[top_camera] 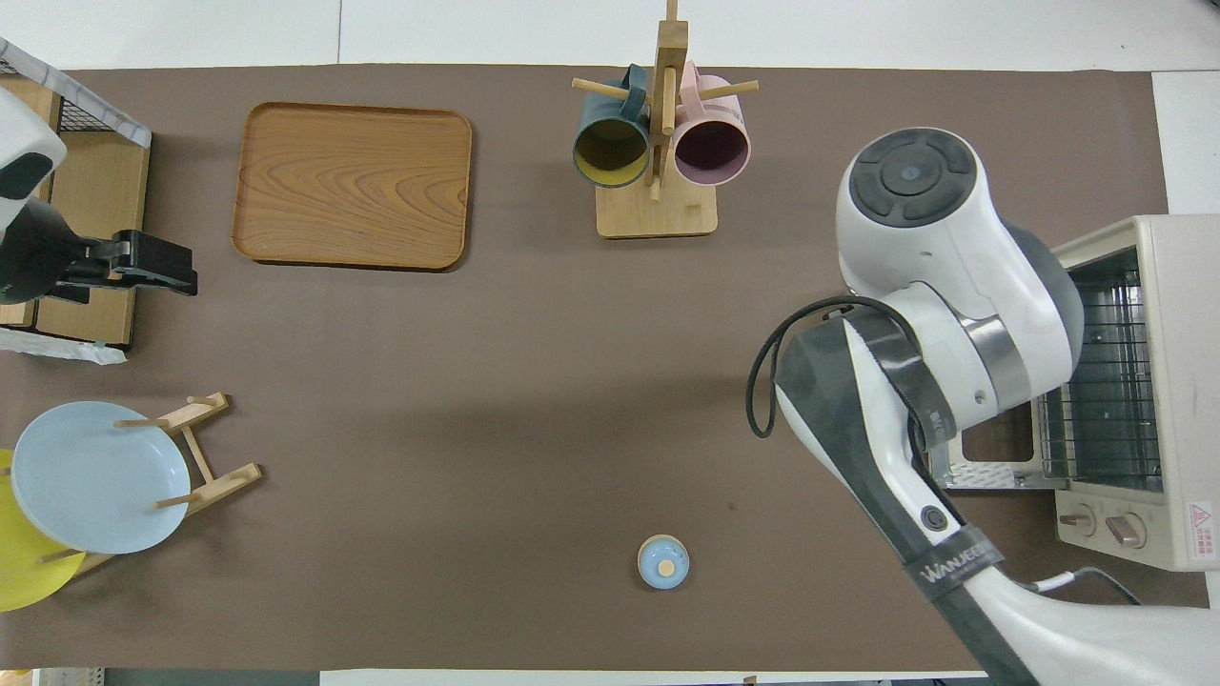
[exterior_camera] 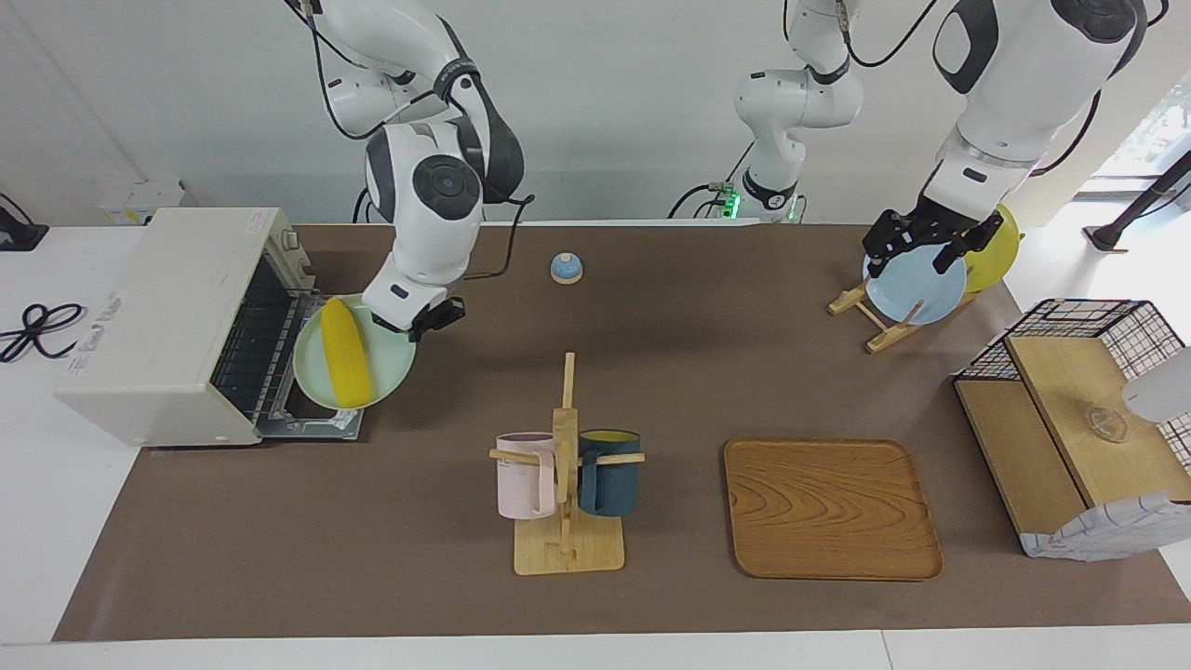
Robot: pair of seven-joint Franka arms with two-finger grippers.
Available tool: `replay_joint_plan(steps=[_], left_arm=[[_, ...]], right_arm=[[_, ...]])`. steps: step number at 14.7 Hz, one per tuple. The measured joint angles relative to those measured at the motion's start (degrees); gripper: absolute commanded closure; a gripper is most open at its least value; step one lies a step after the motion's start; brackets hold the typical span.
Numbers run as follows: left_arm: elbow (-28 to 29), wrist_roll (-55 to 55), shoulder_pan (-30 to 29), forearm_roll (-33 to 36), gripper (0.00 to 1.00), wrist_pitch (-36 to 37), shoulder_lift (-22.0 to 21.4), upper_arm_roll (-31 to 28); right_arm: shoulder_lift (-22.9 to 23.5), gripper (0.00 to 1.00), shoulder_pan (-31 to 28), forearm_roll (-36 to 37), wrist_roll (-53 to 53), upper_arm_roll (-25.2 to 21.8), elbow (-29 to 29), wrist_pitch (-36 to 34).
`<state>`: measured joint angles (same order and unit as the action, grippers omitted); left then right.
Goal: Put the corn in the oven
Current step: 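Carry the plate with corn toward the open oven with the right gripper, then push the plate into the oven with the right gripper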
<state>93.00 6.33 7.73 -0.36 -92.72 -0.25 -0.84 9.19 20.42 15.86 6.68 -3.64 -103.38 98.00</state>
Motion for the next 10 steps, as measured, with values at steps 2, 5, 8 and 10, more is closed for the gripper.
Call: replay_joint_plan(steps=[2,5,8,10], left_arm=[[0.00,0.00,-0.01,0.00,0.00,0.01,0.00,-0.02],[0.00,0.00,-0.01,0.00,0.00,0.01,0.00,-0.01],[0.00,0.00,-0.01,0.00,0.00,0.02,0.00,-0.02],[0.00,0.00,-0.01,0.00,0.00,0.02,0.00,-0.02]], right_arm=[[-1.33,1.00,-2.34,0.00,-1.36,0.01,-3.04,0.04],[-1.86,1.00,-6.91,0.00,-4.86,-0.03,-5.69,0.83],[-2.59,1.00,-9.99,0.00,-7.54,-0.03,-8.39,2.52],[-3.25,1.00,-12.00,0.00,-10.14,-0.03,-9.71,4.42]])
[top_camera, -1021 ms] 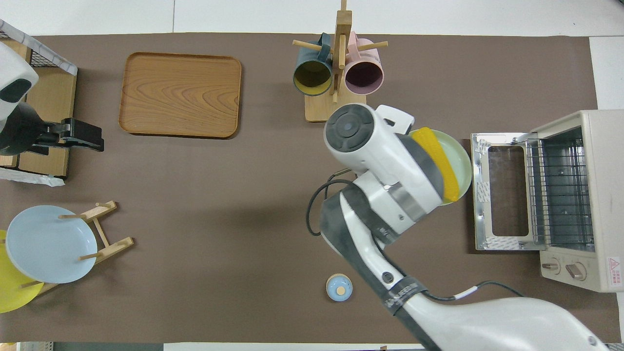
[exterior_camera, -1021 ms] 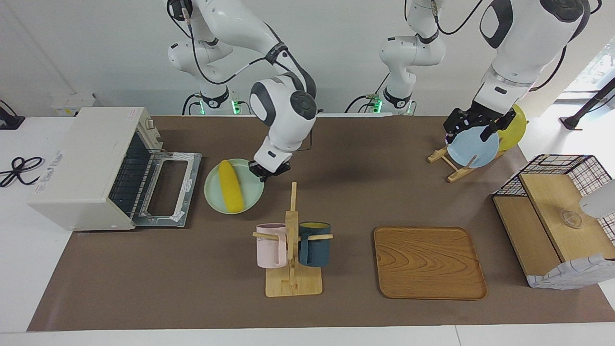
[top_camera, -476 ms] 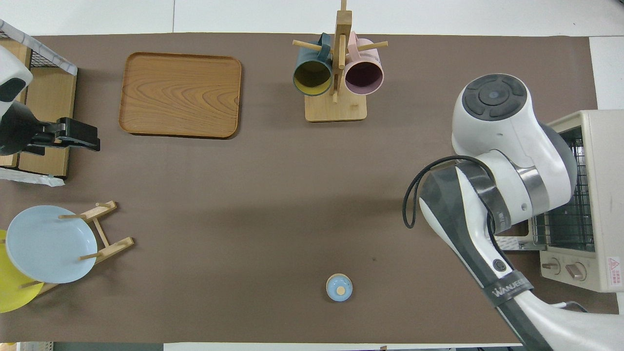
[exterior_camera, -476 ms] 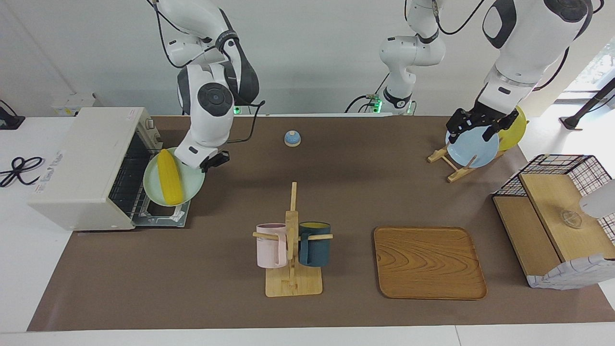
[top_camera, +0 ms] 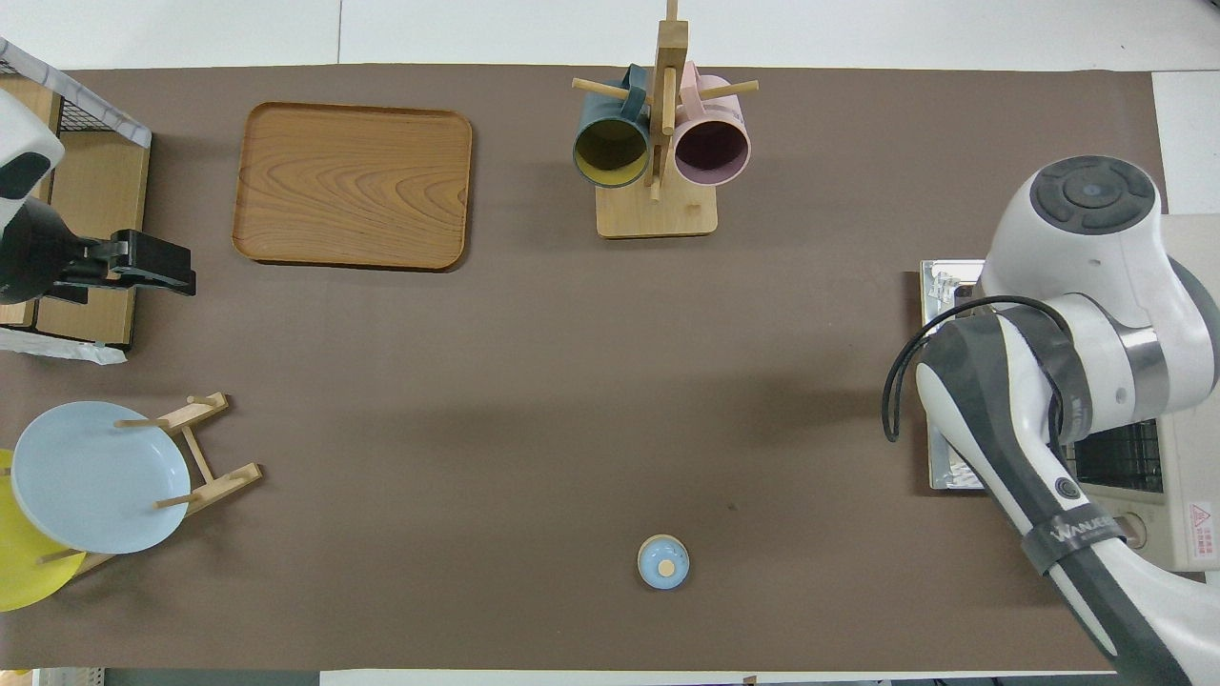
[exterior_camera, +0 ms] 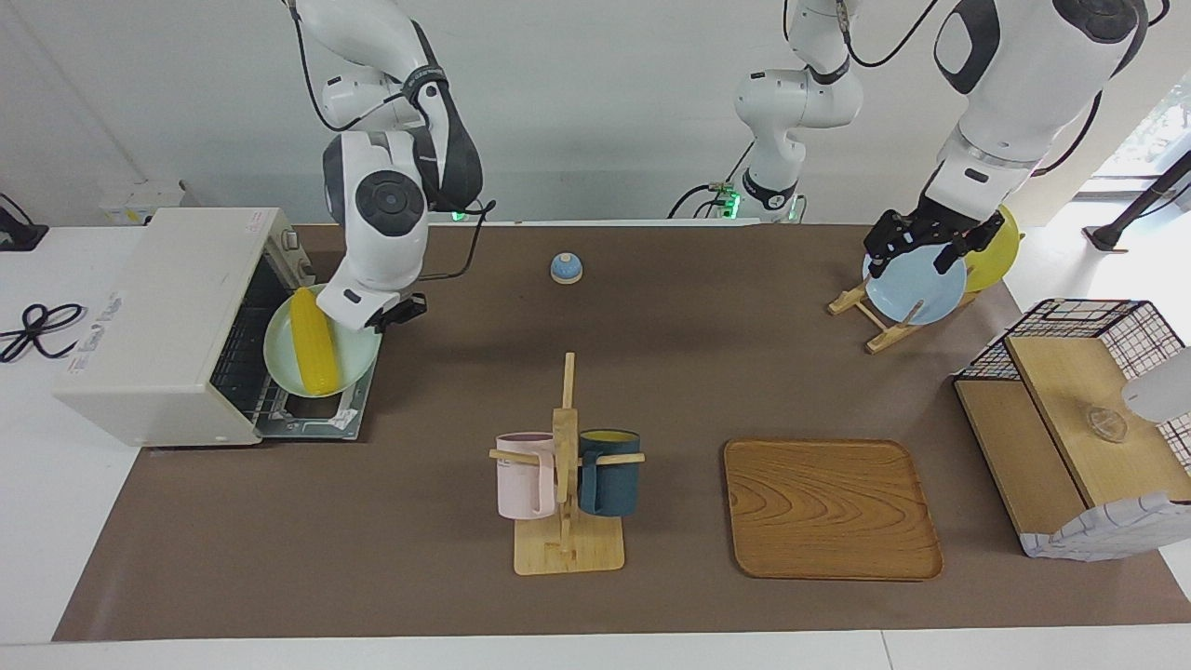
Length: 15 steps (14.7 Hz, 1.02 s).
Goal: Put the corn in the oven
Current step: 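Push the plate into the oven with the right gripper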
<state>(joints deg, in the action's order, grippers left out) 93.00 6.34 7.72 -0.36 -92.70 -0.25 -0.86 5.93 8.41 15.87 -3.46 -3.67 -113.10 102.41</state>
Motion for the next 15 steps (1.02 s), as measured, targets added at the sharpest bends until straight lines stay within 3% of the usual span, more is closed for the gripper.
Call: replay_joint_plan(steps=[5,15], left_arm=[[0.00,0.00,0.00,0.00,0.00,0.02,0.00,0.00],[0.00,0.00,0.00,0.00,0.00,0.02,0.00,0.00]], right_arm=[[-1.48,1.00,-3.64,0.02,-3.84,0.00,-4.49,5.90],[-3.23,1.00,-7.58,0.04,-7.96,0.05,-8.59,8.08]])
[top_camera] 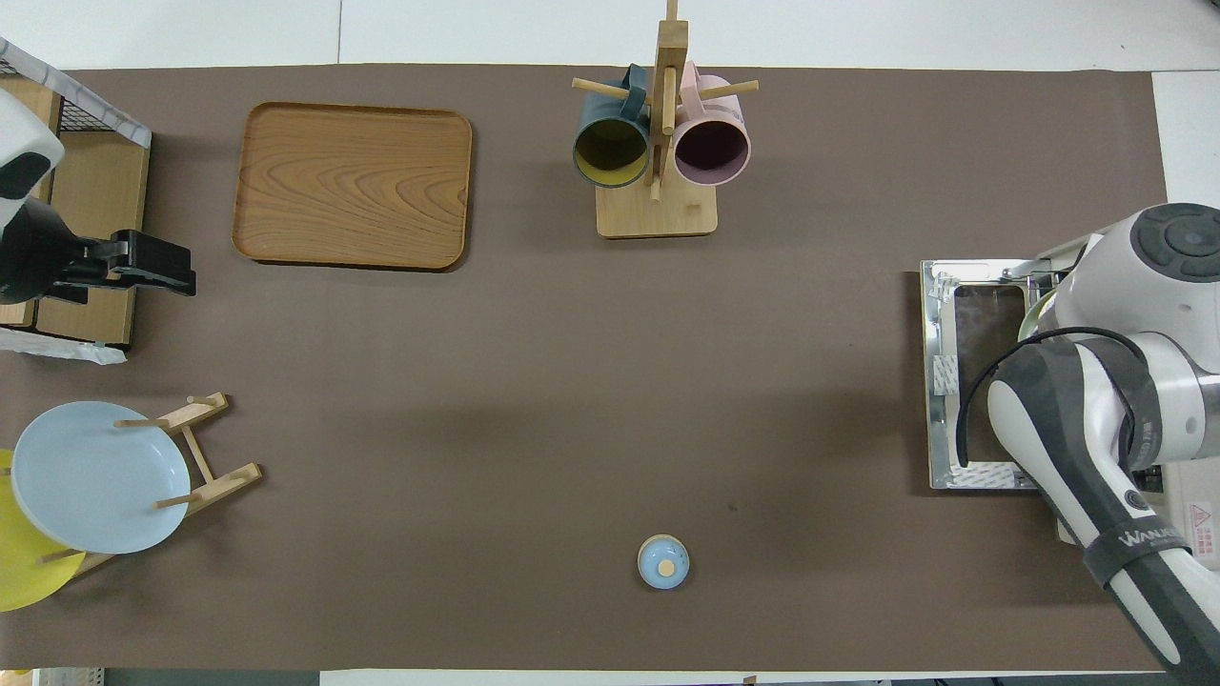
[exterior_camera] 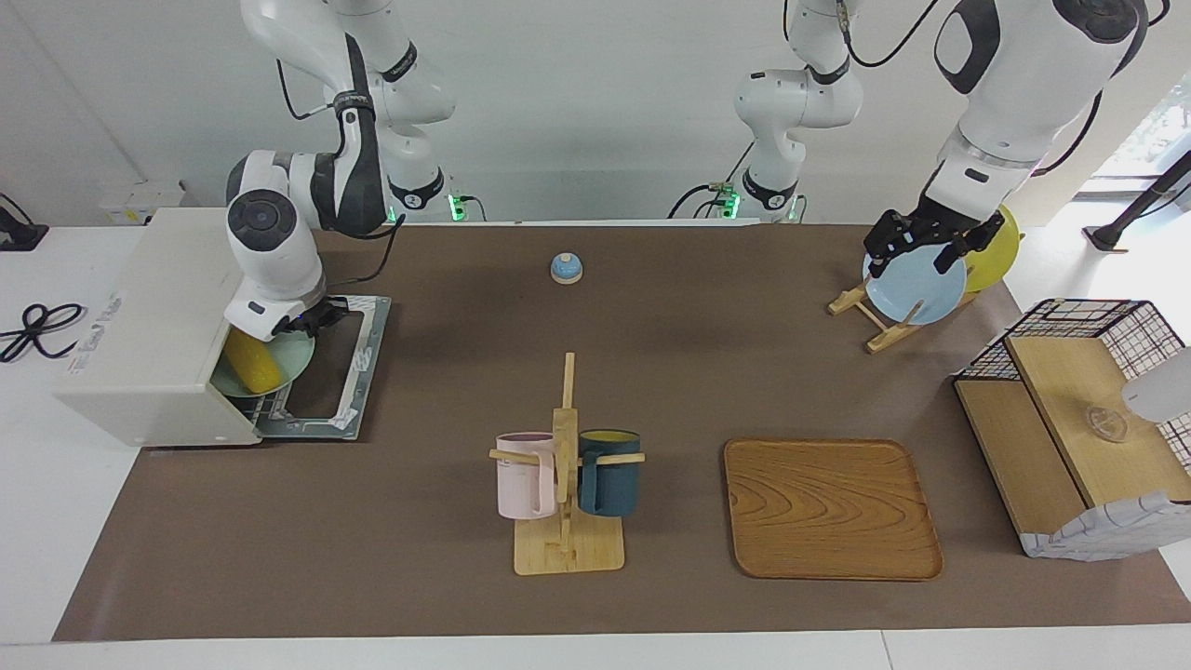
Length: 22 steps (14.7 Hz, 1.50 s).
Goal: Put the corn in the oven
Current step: 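Push the plate into the oven with the right gripper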
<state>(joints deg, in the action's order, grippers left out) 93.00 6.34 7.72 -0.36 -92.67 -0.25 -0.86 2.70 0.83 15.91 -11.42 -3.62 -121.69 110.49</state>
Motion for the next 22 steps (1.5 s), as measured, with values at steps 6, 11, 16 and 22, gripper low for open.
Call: replay_joint_plan(steps=[6,11,16,22], left_arm=[[0.00,0.00,0.00,0.00,0.00,0.00,0.00,0.00],[0.00,0.00,0.00,0.00,0.00,0.00,0.00,0.00],[0.00,0.00,0.00,0.00,0.00,0.00,0.00,0.00],[0.00,0.00,0.00,0.00,0.00,0.00,0.00,0.00]], right_arm=[[-0.69,1.00,-0.79,-0.06,0.00,0.03,-1.01,0.00],[-0.82,0.87,-0.93,-0.07,0.00,0.06,-1.31,0.05],[-0.81,0.82,-1.57,-0.27,0.00,0.08,-2.12,0.17],[-0.81,0.74,-1.68,-0.27,0.00,0.49,-1.41,0.33]])
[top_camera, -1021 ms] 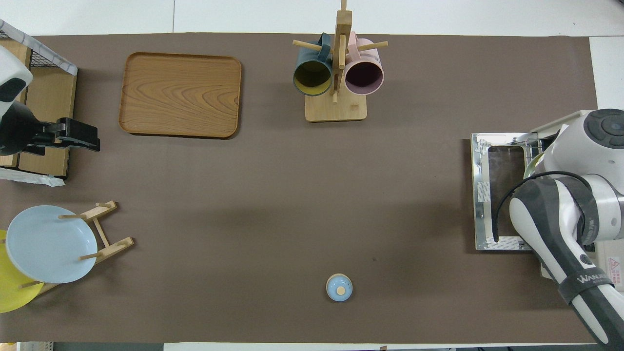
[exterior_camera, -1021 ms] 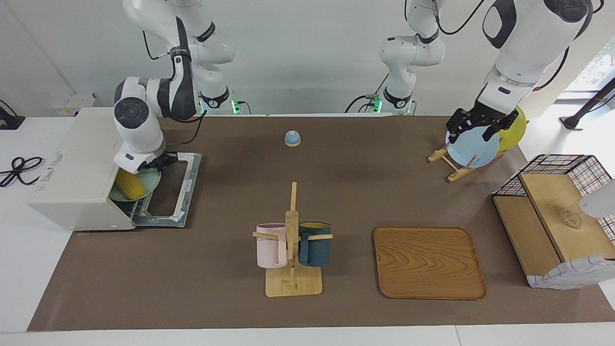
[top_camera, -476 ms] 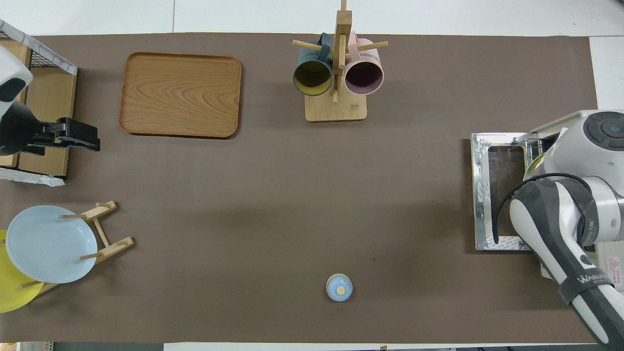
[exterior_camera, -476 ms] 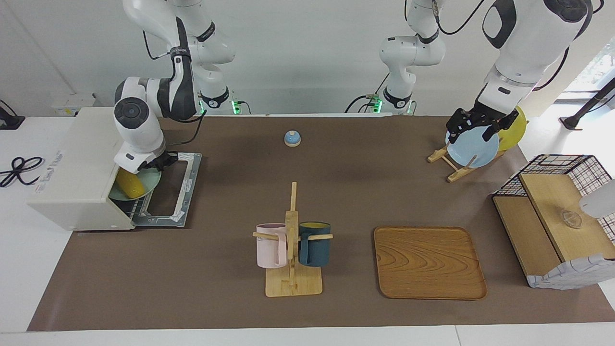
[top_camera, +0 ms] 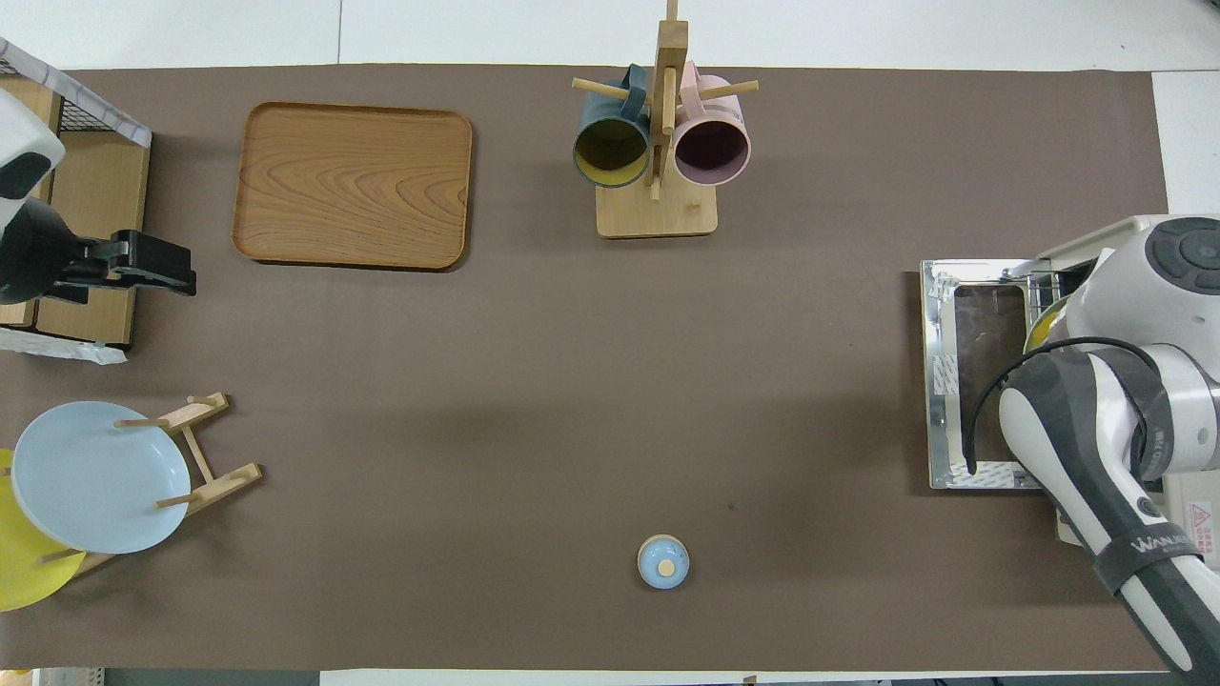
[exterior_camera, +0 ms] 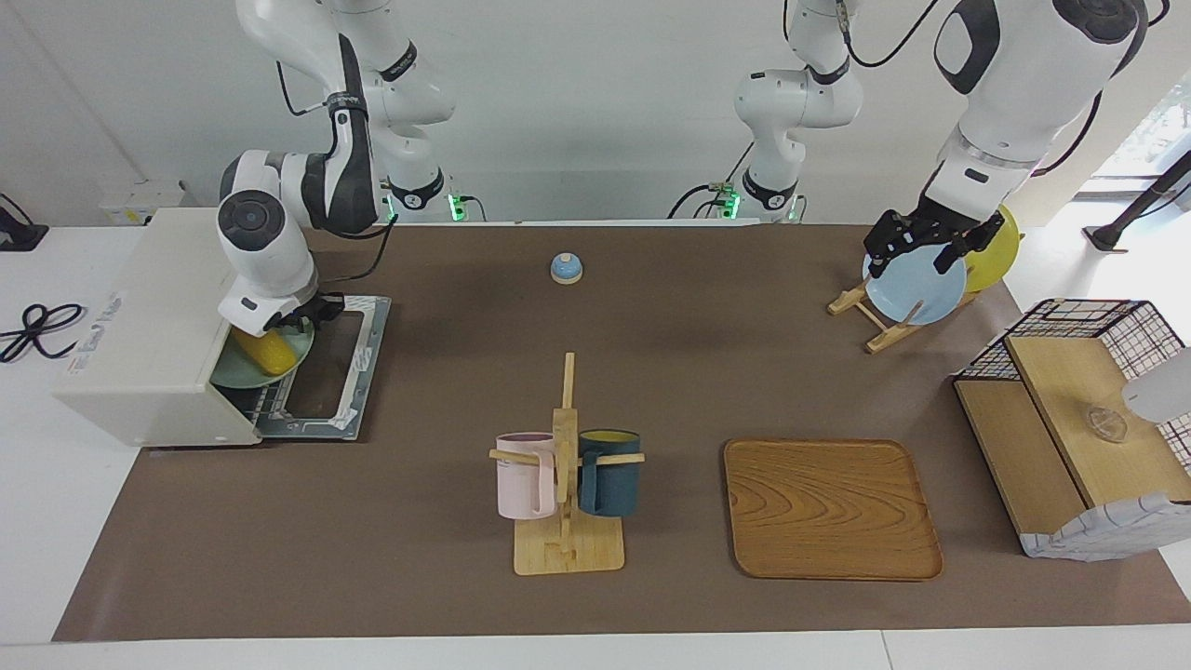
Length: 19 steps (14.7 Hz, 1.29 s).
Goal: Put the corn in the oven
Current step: 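Push the plate into the oven with the right gripper, then release the plate and pull the right gripper out of the oven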
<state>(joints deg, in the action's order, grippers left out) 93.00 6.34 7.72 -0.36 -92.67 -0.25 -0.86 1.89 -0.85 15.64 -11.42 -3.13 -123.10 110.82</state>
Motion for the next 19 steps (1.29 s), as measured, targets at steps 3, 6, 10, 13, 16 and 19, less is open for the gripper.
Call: replay_joint_plan(steps=[3,6,10,13,16,19], left_arm=[[0.00,0.00,0.00,0.00,0.00,0.00,0.00,0.00],[0.00,0.00,0.00,0.00,0.00,0.00,0.00,0.00],[0.00,0.00,0.00,0.00,0.00,0.00,0.00,0.00],[0.00,0.00,0.00,0.00,0.00,0.00,0.00,0.00],[0.00,0.00,0.00,0.00,0.00,0.00,0.00,0.00],[0.00,0.00,0.00,0.00,0.00,0.00,0.00,0.00]], right_arm=[[0.00,0.73,0.80,-0.66,0.00,0.25,1.53,-1.41],[-0.01,1.00,3.61,-2.82,1.33,0.35,3.26,-2.55],[0.27,1.00,7.49,-5.94,9.72,0.44,2.27,1.84],[1.73,1.00,8.26,-6.75,14.42,0.47,-3.05,12.05],[4.92,1.00,8.64,-6.76,16.17,0.47,-4.92,16.55],[5.80,1.00,8.64,-6.77,16.35,0.43,-4.91,16.86]])
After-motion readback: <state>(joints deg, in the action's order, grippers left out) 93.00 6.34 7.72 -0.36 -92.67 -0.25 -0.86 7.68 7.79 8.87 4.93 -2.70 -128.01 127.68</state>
